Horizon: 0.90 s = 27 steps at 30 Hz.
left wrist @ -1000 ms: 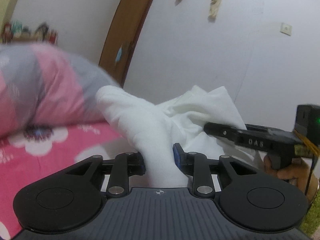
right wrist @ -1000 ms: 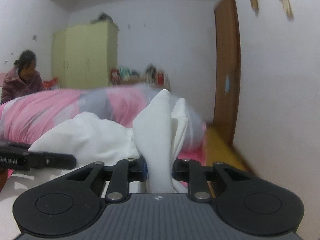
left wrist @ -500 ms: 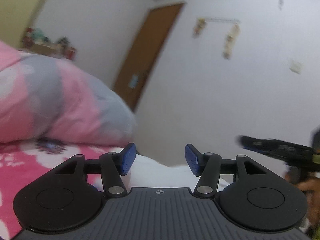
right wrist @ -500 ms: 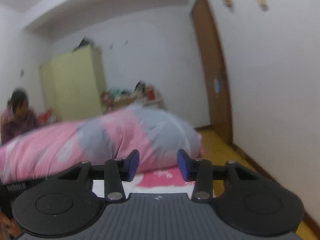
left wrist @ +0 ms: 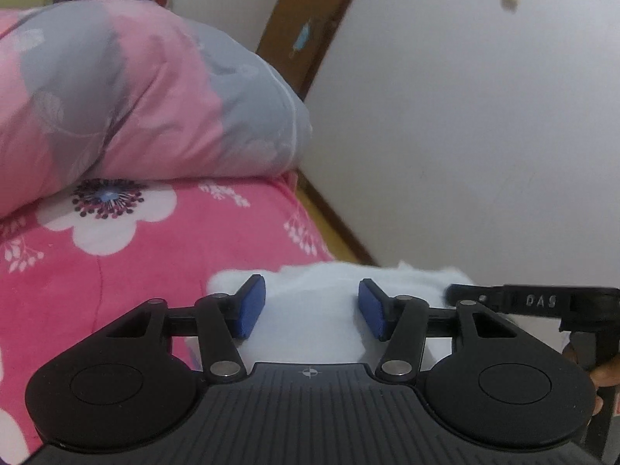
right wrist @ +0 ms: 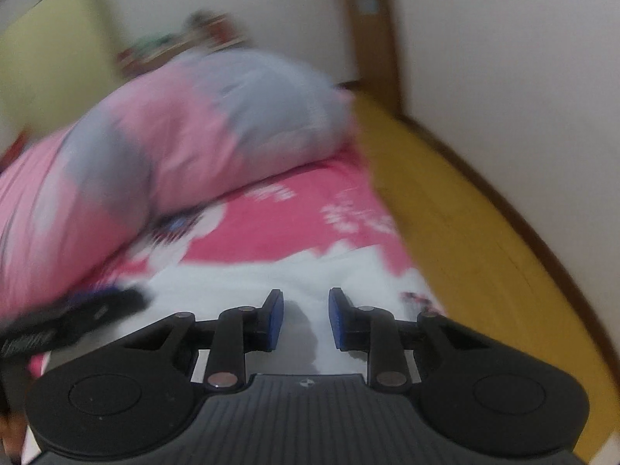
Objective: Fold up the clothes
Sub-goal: 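Lower the white cloth onto the folded stack and open both grippers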
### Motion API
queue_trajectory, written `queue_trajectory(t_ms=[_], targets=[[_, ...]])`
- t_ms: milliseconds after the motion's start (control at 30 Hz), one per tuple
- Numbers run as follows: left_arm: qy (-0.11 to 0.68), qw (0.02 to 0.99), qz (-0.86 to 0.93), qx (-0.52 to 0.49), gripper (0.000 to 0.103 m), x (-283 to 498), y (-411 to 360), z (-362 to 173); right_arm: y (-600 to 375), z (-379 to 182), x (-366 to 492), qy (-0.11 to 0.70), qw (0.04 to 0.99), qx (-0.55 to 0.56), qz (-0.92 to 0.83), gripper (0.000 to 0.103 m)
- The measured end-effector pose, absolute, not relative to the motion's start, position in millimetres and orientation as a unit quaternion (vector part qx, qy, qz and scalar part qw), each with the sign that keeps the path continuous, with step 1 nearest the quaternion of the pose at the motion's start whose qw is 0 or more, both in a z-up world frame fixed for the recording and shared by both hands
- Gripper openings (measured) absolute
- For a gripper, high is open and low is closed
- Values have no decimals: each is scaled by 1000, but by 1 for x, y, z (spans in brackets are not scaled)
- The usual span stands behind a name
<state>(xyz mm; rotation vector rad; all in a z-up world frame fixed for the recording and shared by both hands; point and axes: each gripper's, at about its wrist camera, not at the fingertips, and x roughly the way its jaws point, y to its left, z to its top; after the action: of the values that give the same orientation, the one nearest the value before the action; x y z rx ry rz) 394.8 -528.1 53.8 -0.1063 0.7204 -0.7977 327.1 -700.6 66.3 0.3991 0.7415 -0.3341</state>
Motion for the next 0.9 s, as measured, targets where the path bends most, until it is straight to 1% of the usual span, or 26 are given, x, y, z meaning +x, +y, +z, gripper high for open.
queue_trajectory(t_ms=[67, 133, 200, 267, 300, 433, 500, 567, 667, 733, 800, 900], targets=[[329, 881, -337, -43, 55, 395, -521, 53, -707, 69, 318, 341, 895, 211, -196, 28], [324, 893, -309, -51, 55, 401, -509, 51, -709, 76, 301, 315, 902, 211, -209, 28], [319, 898, -291, -83, 55, 401, -493, 52, -710, 83, 283, 289, 907, 210, -222, 28], [308, 897, -298, -106, 55, 399, -482, 58, -711, 90, 266, 262, 912, 209, -235, 28], [296, 897, -313, -102, 55, 390, -479, 63, -712, 93, 257, 249, 915, 209, -241, 29], [229, 884, -406, -31, 55, 332, -475, 86, -705, 89, 177, 204, 945, 170, -191, 28], [202, 867, -454, 11, 55, 294, -470, 87, -696, 82, 137, 184, 957, 153, -166, 29], [180, 851, -490, 49, 56, 258, -464, 81, -685, 68, 104, 166, 963, 146, -154, 28], [147, 840, -509, 118, 57, 218, -463, 66, -681, 53, 80, 170, 957, 146, -182, 29], [127, 841, -500, 159, 60, 202, -466, 57, -682, 45, 69, 175, 948, 156, -216, 28], [124, 850, -489, 153, 60, 197, -459, 64, -683, 38, 58, 180, 937, 166, -249, 29], [135, 862, -477, 109, 61, 192, -432, 85, -655, 65, 26, 127, 949, 171, -231, 29]])
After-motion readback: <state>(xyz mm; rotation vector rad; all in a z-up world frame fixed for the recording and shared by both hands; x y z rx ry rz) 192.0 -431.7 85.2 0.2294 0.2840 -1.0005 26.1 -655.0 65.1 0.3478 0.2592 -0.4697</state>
